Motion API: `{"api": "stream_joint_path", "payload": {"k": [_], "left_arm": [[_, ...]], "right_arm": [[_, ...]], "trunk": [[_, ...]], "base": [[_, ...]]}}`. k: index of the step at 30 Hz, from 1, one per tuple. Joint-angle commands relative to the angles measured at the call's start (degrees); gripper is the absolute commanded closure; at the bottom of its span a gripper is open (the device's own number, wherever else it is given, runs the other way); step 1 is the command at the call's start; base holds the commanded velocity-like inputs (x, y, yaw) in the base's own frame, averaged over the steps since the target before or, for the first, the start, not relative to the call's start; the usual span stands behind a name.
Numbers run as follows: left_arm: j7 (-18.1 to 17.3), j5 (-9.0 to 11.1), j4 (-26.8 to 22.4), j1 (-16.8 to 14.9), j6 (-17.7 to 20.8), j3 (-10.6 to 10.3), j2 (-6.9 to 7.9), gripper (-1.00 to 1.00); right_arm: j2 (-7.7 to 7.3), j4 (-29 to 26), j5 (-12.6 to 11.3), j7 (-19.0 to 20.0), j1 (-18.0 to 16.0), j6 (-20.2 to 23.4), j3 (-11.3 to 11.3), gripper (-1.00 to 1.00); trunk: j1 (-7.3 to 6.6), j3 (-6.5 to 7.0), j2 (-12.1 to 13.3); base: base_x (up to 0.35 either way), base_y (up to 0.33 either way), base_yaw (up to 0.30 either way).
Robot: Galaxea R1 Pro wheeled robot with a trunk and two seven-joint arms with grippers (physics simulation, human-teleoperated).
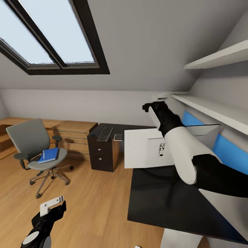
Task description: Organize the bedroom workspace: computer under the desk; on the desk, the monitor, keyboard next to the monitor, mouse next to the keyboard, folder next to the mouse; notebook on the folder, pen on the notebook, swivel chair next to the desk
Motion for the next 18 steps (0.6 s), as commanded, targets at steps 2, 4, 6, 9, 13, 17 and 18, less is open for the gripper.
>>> {"api": "stream_joint_path", "payload": {"k": [2, 4, 6, 9, 13, 17, 18], "left_arm": [[0.4, 0.6, 0.0, 0.0, 0.3, 0.0, 0.0, -1.0], [0.4, 0.7, 0.1, 0.0, 0.3, 0.0, -0.01, -1.0], [0.4, 0.7, 0.1, 0.0, 0.4, 0.0, -0.03, -1.0], [0.2, 0.7, 1.3, 0.0, 0.2, 0.2, 0.0, -1.0], [0.1, 0.7, 3.9, 0.0, 0.0, 1.4, 0.38, -1.0], [0.1, 0.6, 7.6, 0.0, -0.2, 3.4, 1.02, -1.0], [0.1, 0.6, 8.4, 0.0, -0.2, 3.8, 1.2, -1.0]], "right_arm": [[0.0, 0.2, -1.5, -0.1, 0.1, 0.4, 0.2, -1.0], [0.0, 0.3, -2.5, -0.1, 0.2, 0.6, 0.2, -1.0], [0.0, 0.3, -3.1, -0.2, 0.3, 1.1, 0.3, -1.0], [0.0, 0.1, -3.5, -0.1, 0.4, 3.4, 0.7, -1.0], [0.0, 0.0, -3.7, 0.0, 0.4, 6.0, 1.1, -1.0], [0.0, 0.0, -3.7, 0.7, 0.4, 8.6, 1.4, -1.0], [0.0, -0.1, -3.7, 1.0, 0.4, 9.0, 1.5, -1.0]], "trunk": [[0.05, -0.08, -0.1], [0.05, -0.08, -0.1], [0.05, -0.08, -0.1], [0.05, -0.08, -0.1], [0.05, -0.08, -0.1], [0.05, -0.08, -0.1], [0.05, -0.08, -0.1]], "base": [[0.329, 0.04, 0.0], [0.329, 0.021, 0.0], [0.329, 0.011, 0.0], [0.33, 0.01, 0.0], [0.328, 0.074, 0.0], [0.226, 0.07, 0.0], [0.116, 0.035, 0.0]]}}
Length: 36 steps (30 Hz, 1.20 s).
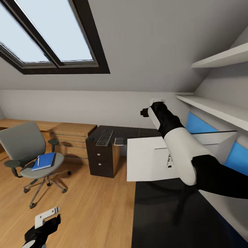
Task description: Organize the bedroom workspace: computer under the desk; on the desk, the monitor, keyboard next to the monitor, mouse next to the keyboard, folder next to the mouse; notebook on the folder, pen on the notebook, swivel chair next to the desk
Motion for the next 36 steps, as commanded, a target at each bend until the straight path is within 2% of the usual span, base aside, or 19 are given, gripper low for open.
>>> {"api": "stream_joint_path", "payload": {"k": [1, 6, 8, 10, 12, 13, 14, 19, 23, 27, 36], "left_arm": [[0.3, 0.6, 0.6, 0.0, 0.2, 0.4, 0.15, -1.0], [0.3, 0.6, 5.0, 0.0, 0.0, 2.3, 1.01, -1.0], [0.3, 0.6, 7.9, 0.0, -1.4, 3.1, 1.46, -1.0], [0.2, 0.6, 11.0, 0.0, -6.0, 3.5, 1.82, -1.0], [0.2, 0.6, 12.6, 0.0, -8.0, 3.6, 1.9, -1.0], [0.1, 0.5, 17.3, 0.0, -14.1, 3.6, 1.94, -1.0], [0.1, 0.5, 17.7, 0.0, -14.7, 3.5, 1.94, -1.0], [0.2, 0.5, 18.4, 0.0, -15.6, 3.5, 1.94, -1.0], [0.2, 0.5, 18.7, 0.0, -15.7, 3.5, 1.94, -1.0], [0.3, 0.5, 19.5, 0.0, -15.8, 3.5, 1.94, -1.0], [0.3, 0.5, 19.6, 0.0, -15.8, 3.5, 2.02, -1.0]], "right_arm": [[0.0, -0.1, -0.2, 0.0, -0.1, 0.7, 0.2, -1.0], [0.0, -0.7, -0.3, 2.6, -0.1, 3.8, 0.5, -1.0], [0.0, -0.9, -0.3, 4.7, -0.1, 6.1, 0.6, -1.0], [0.0, -0.9, -0.4, 7.5, -0.3, 8.2, 0.7, -1.0], [0.0, -0.9, -0.4, 8.3, -0.4, 8.9, 0.7, -1.0], [0.0, -0.7, -0.4, 9.7, -0.5, 10.3, 0.8, -1.0], [0.0, -0.5, -0.4, 9.8, -0.5, 10.4, 1.0, -1.0], [0.0, 3.5, -0.3, 10.0, -0.5, 11.6, 3.1, -1.0], [0.0, 5.8, -0.3, 10.0, -0.5, 11.8, 3.4, -1.0], [0.0, 12.1, -0.3, 10.0, -0.5, 11.9, 3.8, -1.0], [0.0, 14.8, -0.1, 9.9, -0.5, 12.0, 4.0, -1.0]], "trunk": [[0.03, -0.08, -0.1], [0.03, -0.08, -0.1], [0.03, -0.08, -0.1], [0.03, -0.08, -0.1], [0.03, -0.08, -0.1], [0.03, -0.08, -0.1], [0.03, -0.08, -0.1], [0.03, -0.08, -0.1], [0.03, -0.08, -0.1], [0.03, -0.08, -0.1], [0.03, -0.08, -0.1]], "base": [[0.093, 0.028, 0.0], [0.04, 0.012, 0.0], [0.013, 0.004, 0.0], [0.004, 0.001, 0.0], [0.002, 0.001, 0.0], [0.246, 0.0, 0.0], [0.26, 0.0, 0.0], [0.123, 0.0, 0.0], [0.022, 0.0, 0.0], [0.005, 0.0, 0.0], [0.0, 0.0, 0.0]]}}
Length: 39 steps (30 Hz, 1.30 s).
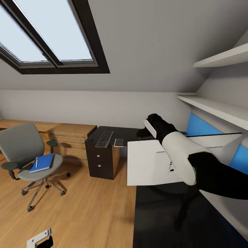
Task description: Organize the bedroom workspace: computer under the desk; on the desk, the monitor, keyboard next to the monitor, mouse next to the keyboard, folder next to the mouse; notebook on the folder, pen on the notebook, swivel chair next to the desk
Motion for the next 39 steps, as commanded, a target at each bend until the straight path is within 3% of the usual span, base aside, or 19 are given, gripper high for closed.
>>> {"api": "stream_joint_path", "payload": {"k": [1, 10, 39], "left_arm": [[0.1, 0.6, -0.2, 0.0, 0.3, 0.0, -0.02, -1.0], [0.2, 0.6, -0.2, 0.0, 0.3, 0.2, 0.1, -1.0], [0.2, 0.7, -0.2, 0.0, 0.3, 1.3, 1.08, -1.0]], "right_arm": [[0.0, 0.0, -0.2, -0.2, 0.0, 0.4, 0.3, -1.0], [0.0, 1.8, -0.2, -0.1, 0.0, 2.6, 0.3, -1.0], [0.0, 2.6, -0.2, -0.1, -0.8, 2.9, 0.5, -1.0]], "trunk": [[0.02, -0.08, -0.1], [0.02, -0.08, -0.1], [0.02, -0.08, -0.1]], "base": [[-0.009, 0.0, 0.0], [-0.135, 0.0, 0.0], [-0.112, 0.0, 0.0]]}}
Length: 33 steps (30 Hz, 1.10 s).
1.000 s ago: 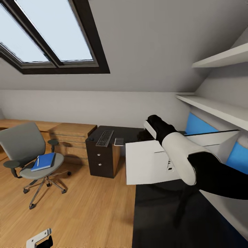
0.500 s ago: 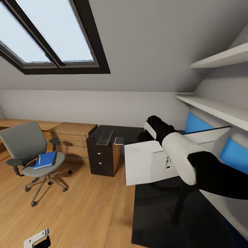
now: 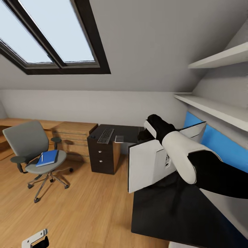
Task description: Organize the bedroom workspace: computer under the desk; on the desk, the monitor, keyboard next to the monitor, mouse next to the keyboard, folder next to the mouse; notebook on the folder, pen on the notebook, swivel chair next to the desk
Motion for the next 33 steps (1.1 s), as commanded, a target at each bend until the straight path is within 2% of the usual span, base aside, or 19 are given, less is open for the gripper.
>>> {"api": "stream_joint_path", "payload": {"k": [1, 24, 33], "left_arm": [[0.2, 0.6, -0.1, 0.0, 0.3, -0.1, 0.05, -1.0], [0.2, 0.6, -0.1, 0.0, 0.3, -0.1, 0.05, -1.0], [0.2, 0.6, -0.1, 0.0, 0.3, -0.2, -0.02, -1.0]], "right_arm": [[0.01, 0.0, -0.4, -0.2, -0.1, 0.3, 0.1, -1.0], [0.01, 0.3, -0.4, -0.2, -0.8, 0.1, 0.1, -1.0], [0.01, 0.0, -0.6, 1.0, -0.8, -0.3, 0.1, -1.0]], "trunk": [[0.01, -0.09, -0.1], [0.01, -0.09, -0.1], [0.01, -0.09, -0.1]], "base": [[-0.136, 0.0, 0.0], [-0.139, -0.003, 0.0], [-0.009, -0.001, 0.0]]}}
